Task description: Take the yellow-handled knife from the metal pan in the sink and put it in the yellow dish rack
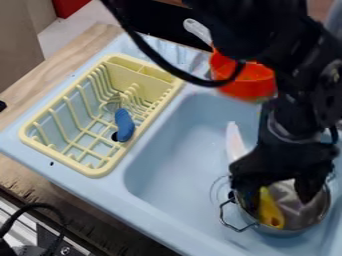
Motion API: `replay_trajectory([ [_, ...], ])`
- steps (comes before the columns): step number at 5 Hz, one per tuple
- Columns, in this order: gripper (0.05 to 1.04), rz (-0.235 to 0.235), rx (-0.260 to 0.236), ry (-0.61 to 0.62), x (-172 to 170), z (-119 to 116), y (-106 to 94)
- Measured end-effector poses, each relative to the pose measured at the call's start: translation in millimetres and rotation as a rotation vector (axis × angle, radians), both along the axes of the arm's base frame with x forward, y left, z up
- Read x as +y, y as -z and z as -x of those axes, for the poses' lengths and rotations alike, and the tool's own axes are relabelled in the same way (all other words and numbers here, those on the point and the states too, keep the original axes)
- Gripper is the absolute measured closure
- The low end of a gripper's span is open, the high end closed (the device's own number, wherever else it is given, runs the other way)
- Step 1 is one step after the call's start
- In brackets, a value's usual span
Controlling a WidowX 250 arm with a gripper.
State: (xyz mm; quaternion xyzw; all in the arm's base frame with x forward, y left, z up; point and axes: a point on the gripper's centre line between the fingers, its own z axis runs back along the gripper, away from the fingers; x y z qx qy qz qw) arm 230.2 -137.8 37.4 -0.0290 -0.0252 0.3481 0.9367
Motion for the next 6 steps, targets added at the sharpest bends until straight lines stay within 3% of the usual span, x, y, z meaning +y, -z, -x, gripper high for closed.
replay_trajectory([
  [3, 0.128, -0.052, -0.025, -0.072, -3.7, -1.3, 17.8],
  [5, 0.672, -0.058, -0.043, -0.063, -3.0, 3.3, 21.6],
  [6, 0.716, -0.060, -0.038, -0.050, -1.5, 5.3, 18.9],
])
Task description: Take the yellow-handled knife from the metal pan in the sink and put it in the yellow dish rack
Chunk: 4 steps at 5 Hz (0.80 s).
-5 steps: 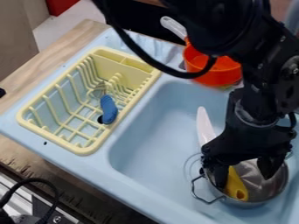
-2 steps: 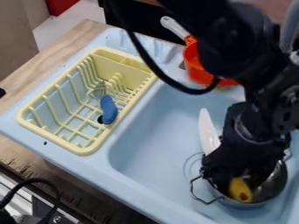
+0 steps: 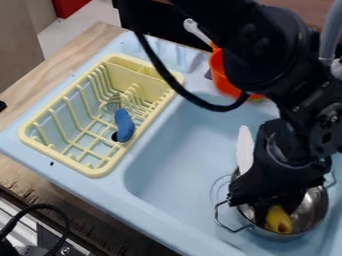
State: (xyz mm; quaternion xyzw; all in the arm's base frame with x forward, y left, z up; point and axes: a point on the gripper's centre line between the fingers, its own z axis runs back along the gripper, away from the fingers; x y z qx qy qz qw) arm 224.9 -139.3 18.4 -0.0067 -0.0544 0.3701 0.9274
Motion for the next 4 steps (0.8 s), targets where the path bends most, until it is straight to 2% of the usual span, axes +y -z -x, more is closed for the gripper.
replay_trajectory([
  [1, 0.716, 0.019, -0.035, -0.009, 0.4, -0.8, -18.4],
  [2, 0.716, 0.067, -0.117, -0.025, 1.0, -3.9, -47.5],
  [3, 0.716, 0.105, -0.161, -0.029, 14.7, -0.2, -73.4],
  [4, 0.716, 0.104, -0.128, 0.033, 53.9, 4.7, -89.5],
])
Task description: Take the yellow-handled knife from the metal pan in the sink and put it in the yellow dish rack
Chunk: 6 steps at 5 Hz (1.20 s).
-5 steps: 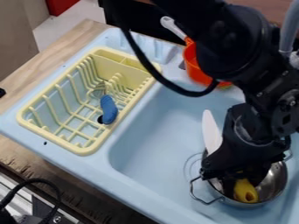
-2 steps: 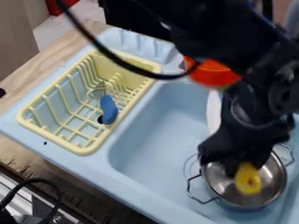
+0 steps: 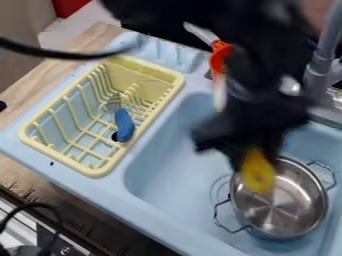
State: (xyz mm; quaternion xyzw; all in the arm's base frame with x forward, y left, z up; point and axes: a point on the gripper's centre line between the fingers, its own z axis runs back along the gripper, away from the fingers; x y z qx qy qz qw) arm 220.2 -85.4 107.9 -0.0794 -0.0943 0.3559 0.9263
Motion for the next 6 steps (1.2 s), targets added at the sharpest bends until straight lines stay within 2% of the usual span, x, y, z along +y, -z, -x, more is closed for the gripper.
replay_trajectory([
  [1, 0.716, -0.023, 0.024, 0.058, 45.9, 4.1, -17.8],
  [2, 0.716, -0.021, 0.069, 0.143, 89.2, -3.1, -31.2],
  [3, 0.716, -0.039, 0.099, 0.253, 125.6, -6.4, -26.3],
  [4, 0.716, -0.070, 0.106, 0.403, 152.5, -11.9, -17.4],
  [5, 0.716, -0.075, 0.058, 0.536, 182.6, -12.2, -2.7],
  [6, 0.716, -0.088, 0.060, 0.529, 192.6, -2.5, 21.6],
])
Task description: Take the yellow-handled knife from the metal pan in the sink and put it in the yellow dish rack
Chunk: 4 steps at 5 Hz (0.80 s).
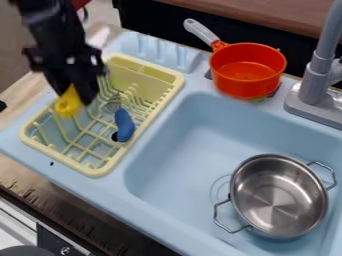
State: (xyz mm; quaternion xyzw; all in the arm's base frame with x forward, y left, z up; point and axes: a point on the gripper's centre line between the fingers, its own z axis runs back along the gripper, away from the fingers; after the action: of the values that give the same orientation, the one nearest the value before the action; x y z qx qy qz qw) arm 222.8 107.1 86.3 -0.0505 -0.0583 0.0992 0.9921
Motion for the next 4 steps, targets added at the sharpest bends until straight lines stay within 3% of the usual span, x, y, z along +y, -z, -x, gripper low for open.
replay_trajectory([
  [2, 0.716, 0.005, 0.030, 0.060, -4.7, 19.2, 29.5],
  [3, 0.651, 0.007, 0.040, 0.100, -12.0, 22.8, 35.3],
  [4, 0.354, 0.008, 0.082, 0.081, -13.3, 28.1, 35.7],
])
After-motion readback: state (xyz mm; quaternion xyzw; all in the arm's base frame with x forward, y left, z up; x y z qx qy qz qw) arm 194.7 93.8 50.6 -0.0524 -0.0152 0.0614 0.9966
